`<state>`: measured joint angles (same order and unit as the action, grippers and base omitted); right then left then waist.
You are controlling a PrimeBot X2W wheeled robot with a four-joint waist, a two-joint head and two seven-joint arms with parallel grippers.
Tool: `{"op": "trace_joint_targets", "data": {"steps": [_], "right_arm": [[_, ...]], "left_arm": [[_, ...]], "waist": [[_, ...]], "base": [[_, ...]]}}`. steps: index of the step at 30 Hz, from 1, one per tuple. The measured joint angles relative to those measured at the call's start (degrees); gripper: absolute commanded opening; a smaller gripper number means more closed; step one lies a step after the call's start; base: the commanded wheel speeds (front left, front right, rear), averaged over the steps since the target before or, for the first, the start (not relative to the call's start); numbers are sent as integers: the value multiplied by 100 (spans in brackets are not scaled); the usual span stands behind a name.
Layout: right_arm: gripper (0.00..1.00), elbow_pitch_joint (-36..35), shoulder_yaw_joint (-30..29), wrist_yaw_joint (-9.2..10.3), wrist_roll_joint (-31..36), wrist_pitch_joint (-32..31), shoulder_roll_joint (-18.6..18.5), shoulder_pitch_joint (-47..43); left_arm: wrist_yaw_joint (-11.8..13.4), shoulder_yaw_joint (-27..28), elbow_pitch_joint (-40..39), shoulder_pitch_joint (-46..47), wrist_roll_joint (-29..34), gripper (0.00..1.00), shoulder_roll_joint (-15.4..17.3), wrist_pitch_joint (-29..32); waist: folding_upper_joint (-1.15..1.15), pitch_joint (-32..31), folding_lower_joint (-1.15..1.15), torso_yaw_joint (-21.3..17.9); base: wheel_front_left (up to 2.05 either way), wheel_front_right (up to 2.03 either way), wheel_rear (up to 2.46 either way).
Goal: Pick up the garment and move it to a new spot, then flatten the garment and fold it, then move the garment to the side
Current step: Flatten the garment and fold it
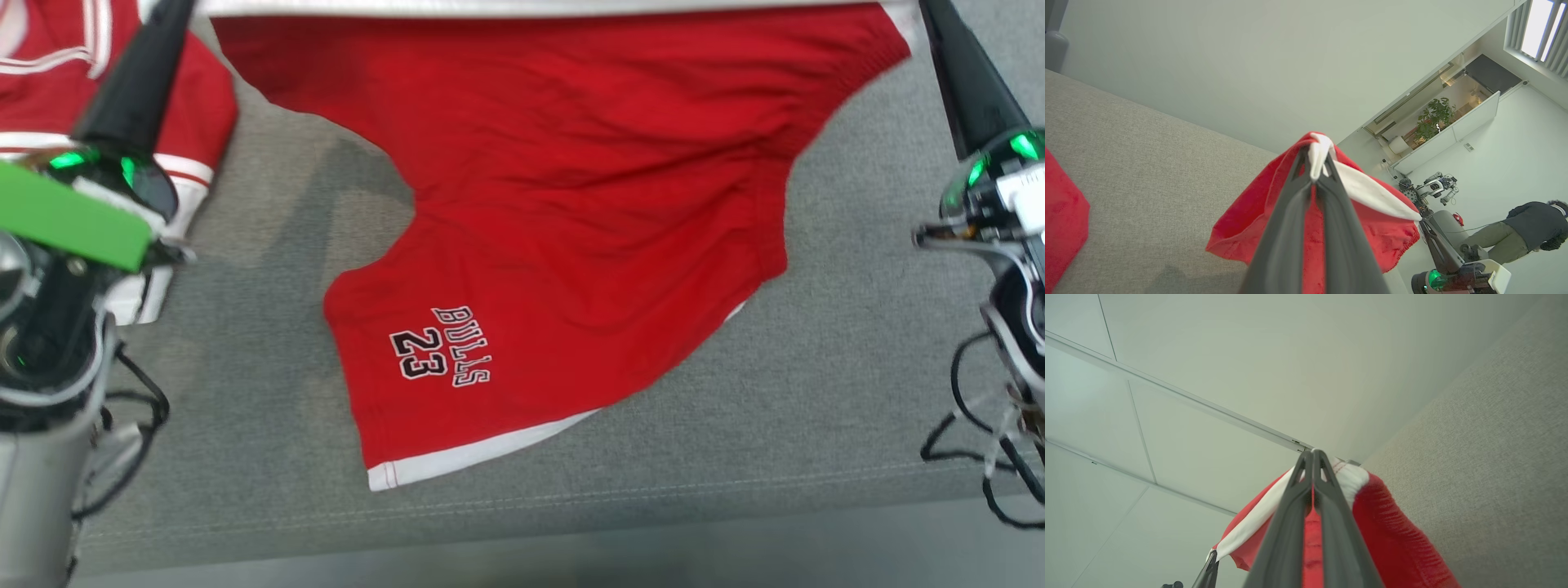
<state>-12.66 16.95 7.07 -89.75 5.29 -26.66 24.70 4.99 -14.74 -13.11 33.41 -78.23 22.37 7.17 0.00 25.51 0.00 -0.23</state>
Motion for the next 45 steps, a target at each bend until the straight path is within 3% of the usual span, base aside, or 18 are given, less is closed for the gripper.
{"op": "trace_joint_targets", "data": {"steps": [7,13,16,17,18,19,26,29,36,40,45], "right_arm": [[0,1025,-37,58,420,276,226,1101],[0,1368,71,57,672,324,577,2031],[0,1522,241,57,706,324,837,2246],[21,1570,369,58,751,315,859,2253],[68,1583,598,58,1010,280,787,2257],[100,1521,900,58,1437,205,604,2284],[100,1454,1961,32,3025,2,-32,2662],[100,1454,2413,-187,3674,-101,-314,2862],[100,1486,3241,-641,4573,-526,-557,3272],[100,1619,3492,-802,4590,-878,-535,3304],[100,1882,3721,-959,4366,-1301,-437,3283]], "left_arm": [[115,355,668,904,92,0,236,-13],[109,263,999,1723,125,0,58,41],[-65,188,1274,1812,98,1,-155,25],[-136,146,1352,1811,79,2,-225,21],[-208,113,1416,1811,78,2,-281,2],[-263,87,1449,1811,77,2,-312,-18],[-748,-22,1814,1795,77,4,-357,-85],[-954,-47,1973,1773,77,4,-397,-127],[-1063,-186,2220,1663,75,12,-561,-188],[-1082,-197,2310,1502,42,15,-611,-277],[-1139,-405,2315,1191,90,11,-759,-409]], "waist": [[0,487,0,-216],[0,1001,1,-339],[0,1240,1,-359],[0,1306,1,-360],[0,1366,1,-358],[0,1416,1,-352],[0,1474,1,-172],[0,1380,0,-98],[0,1098,0,129],[0,909,0,306],[0,676,0,583]], "base": [[0,0,0],[0,0,0],[0,0,0],[0,0,0],[0,0,0],[0,0,0],[0,0,0],[0,0,0],[0,0,0],[0,0,0],[0,0,0]]}}
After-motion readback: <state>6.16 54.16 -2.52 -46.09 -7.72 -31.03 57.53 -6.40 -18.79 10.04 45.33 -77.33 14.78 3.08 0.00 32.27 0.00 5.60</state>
